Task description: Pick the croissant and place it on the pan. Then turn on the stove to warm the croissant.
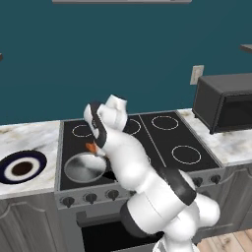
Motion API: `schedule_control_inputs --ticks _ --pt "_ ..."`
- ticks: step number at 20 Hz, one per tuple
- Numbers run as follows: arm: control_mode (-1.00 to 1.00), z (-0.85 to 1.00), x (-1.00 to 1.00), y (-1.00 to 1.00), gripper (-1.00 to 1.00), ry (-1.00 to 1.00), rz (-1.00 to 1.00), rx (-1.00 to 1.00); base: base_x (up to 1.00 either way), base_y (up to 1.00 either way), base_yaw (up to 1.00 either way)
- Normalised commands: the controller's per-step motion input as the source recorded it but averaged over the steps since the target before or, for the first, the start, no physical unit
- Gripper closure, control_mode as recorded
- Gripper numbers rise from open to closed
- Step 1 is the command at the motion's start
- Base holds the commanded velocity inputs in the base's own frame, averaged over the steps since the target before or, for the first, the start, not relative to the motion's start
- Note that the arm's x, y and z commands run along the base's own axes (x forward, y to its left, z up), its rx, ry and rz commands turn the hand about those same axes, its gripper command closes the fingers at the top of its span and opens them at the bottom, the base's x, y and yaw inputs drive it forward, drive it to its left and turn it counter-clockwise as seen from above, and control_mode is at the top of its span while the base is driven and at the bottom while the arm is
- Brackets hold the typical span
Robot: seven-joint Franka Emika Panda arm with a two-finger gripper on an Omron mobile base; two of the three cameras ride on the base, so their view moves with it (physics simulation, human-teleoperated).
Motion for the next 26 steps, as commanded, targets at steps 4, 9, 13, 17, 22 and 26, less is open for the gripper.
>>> schedule_control_inputs --ticks 4,9,13,17,22,26 --pt "-1.00 -0.12 -0.03 -0.05 1.00 0.00 -0.07 0.00 0.00 0.00 0.00" --pt "-1.00 -0.01 0.00 0.08 1.00 0.00 -0.07 0.00 0.00 0.00 0.00" --pt "-1.00 -0.15 0.00 0.04 1.00 0.00 -0.07 0.00 0.00 0.00 0.00" --pt "-1.00 -0.36 0.01 0.04 1.00 -0.03 -0.07 0.00 0.00 0.00 0.00" --pt "-1.00 -0.38 0.14 0.20 1.00 -0.06 -0.07 0.00 0.00 0.00 0.00" --pt "-1.00 -0.35 0.28 0.37 1.00 -0.08 -0.07 0.00 0.00 0.00 0.00"
